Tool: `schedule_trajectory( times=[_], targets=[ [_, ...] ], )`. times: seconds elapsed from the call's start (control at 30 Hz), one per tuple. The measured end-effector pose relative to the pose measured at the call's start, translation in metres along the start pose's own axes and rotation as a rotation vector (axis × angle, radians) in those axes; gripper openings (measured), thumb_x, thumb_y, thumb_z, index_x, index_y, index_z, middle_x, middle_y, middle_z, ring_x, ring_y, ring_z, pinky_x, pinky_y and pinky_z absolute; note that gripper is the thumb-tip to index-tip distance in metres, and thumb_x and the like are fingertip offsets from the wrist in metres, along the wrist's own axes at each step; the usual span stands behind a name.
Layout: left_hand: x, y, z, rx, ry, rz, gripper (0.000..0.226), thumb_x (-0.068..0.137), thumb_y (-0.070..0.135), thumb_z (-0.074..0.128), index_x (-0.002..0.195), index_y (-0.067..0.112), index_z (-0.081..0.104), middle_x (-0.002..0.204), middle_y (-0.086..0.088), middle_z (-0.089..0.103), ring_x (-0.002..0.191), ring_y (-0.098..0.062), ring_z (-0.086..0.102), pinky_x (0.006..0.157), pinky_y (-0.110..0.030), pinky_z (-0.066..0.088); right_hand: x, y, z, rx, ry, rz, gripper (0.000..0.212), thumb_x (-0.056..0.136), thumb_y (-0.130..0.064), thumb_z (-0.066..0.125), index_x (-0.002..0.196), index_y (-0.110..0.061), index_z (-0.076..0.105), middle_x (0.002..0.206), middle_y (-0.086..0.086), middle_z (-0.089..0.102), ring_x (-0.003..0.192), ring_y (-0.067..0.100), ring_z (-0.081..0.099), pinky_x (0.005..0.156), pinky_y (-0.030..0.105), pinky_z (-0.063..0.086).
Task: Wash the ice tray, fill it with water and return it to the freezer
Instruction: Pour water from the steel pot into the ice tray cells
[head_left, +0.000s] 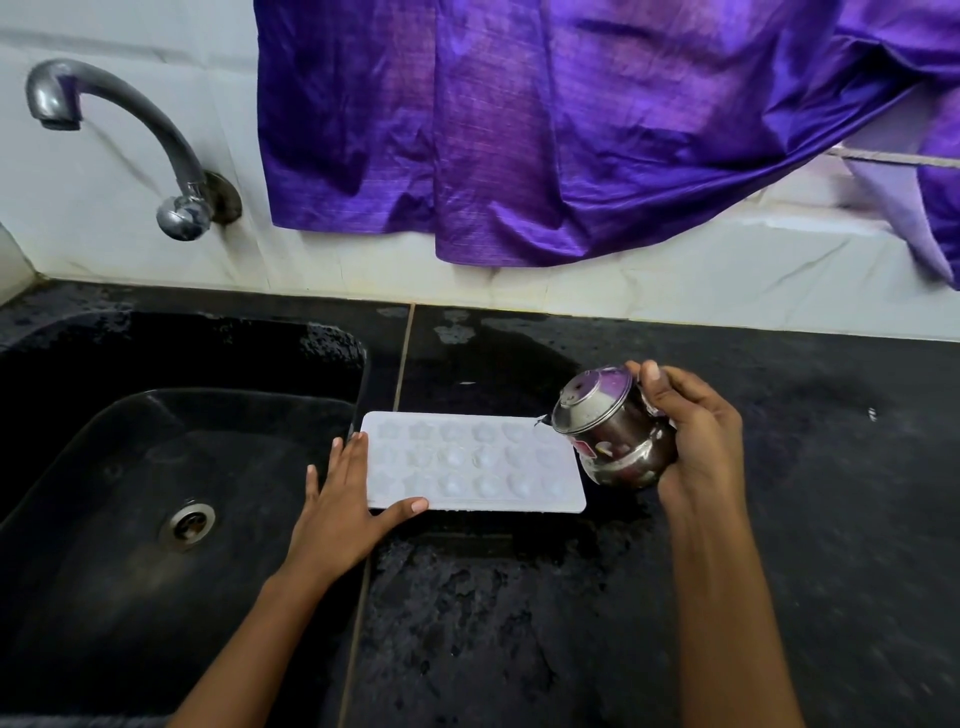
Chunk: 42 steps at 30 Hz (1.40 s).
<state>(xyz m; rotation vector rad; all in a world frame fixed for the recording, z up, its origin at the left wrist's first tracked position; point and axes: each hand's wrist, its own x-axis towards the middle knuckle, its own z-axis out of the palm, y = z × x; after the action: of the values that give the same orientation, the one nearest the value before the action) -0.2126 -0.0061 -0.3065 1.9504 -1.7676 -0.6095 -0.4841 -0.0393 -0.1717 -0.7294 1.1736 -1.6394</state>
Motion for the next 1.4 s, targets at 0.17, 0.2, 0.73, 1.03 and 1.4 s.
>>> schedule_trajectory(
  times=[0.17, 0.2, 0.73, 1.03, 1.4],
  targets=[
    [0.000, -0.001, 0.001, 0.003, 0.006, 0.002, 0.126, 0.053, 0.090, 0.027, 0.150, 0.017, -0.005, 0.159, 0.004, -0.004, 0.134, 0.002, -0.019, 0.112, -0.036, -0.015, 0.002, 0.004, -0.002, 0.030, 0.007, 0.027, 0.004, 0.074, -0.009, 0.069, 0.076, -0.007, 0.066, 0.074, 0.002, 0.071, 0.070, 0.010, 0.068, 0.065, 0.023, 0.056],
    [0.000, -0.001, 0.001, 0.004, 0.007, 0.002, 0.126, 0.053, 0.090, 0.028, 0.150, 0.017, -0.005, 0.159, 0.004, -0.003, 0.134, 0.002, -0.019, 0.112, -0.036, -0.015, 0.002, 0.005, -0.002, 0.044, 0.007, 0.038, 0.006, 0.073, -0.010, 0.069, 0.077, -0.007, 0.066, 0.075, 0.001, 0.072, 0.074, 0.011, 0.068, 0.070, 0.025, 0.056],
    [-0.001, -0.002, 0.001, 0.022, 0.020, 0.008, 0.136, 0.044, 0.101, 0.015, 0.150, 0.017, -0.005, 0.159, 0.004, -0.003, 0.135, 0.001, -0.019, 0.112, -0.036, -0.015, -0.003, 0.018, 0.014, 0.067, -0.017, 0.088, 0.003, 0.079, -0.009, 0.066, 0.077, -0.008, 0.068, 0.083, 0.005, 0.072, 0.079, 0.015, 0.068, 0.065, 0.026, 0.055],
    [-0.002, -0.004, 0.001, 0.011, 0.022, 0.009, 0.132, 0.049, 0.098, 0.019, 0.150, 0.016, -0.005, 0.159, 0.003, -0.003, 0.135, 0.000, -0.019, 0.113, -0.038, -0.015, -0.006, 0.020, 0.019, -0.024, -0.027, 0.054, 0.002, 0.078, -0.008, 0.069, 0.077, -0.008, 0.067, 0.082, 0.006, 0.070, 0.073, 0.013, 0.067, 0.058, 0.022, 0.053],
    [-0.001, -0.002, 0.001, 0.007, 0.023, 0.007, 0.135, 0.046, 0.100, 0.016, 0.150, 0.017, -0.005, 0.159, 0.004, -0.003, 0.136, 0.000, -0.018, 0.114, -0.039, -0.013, -0.009, 0.012, 0.025, -0.037, -0.044, 0.016, 0.002, 0.078, -0.006, 0.069, 0.076, -0.007, 0.067, 0.075, 0.000, 0.071, 0.070, 0.010, 0.067, 0.058, 0.021, 0.053]
  ],
)
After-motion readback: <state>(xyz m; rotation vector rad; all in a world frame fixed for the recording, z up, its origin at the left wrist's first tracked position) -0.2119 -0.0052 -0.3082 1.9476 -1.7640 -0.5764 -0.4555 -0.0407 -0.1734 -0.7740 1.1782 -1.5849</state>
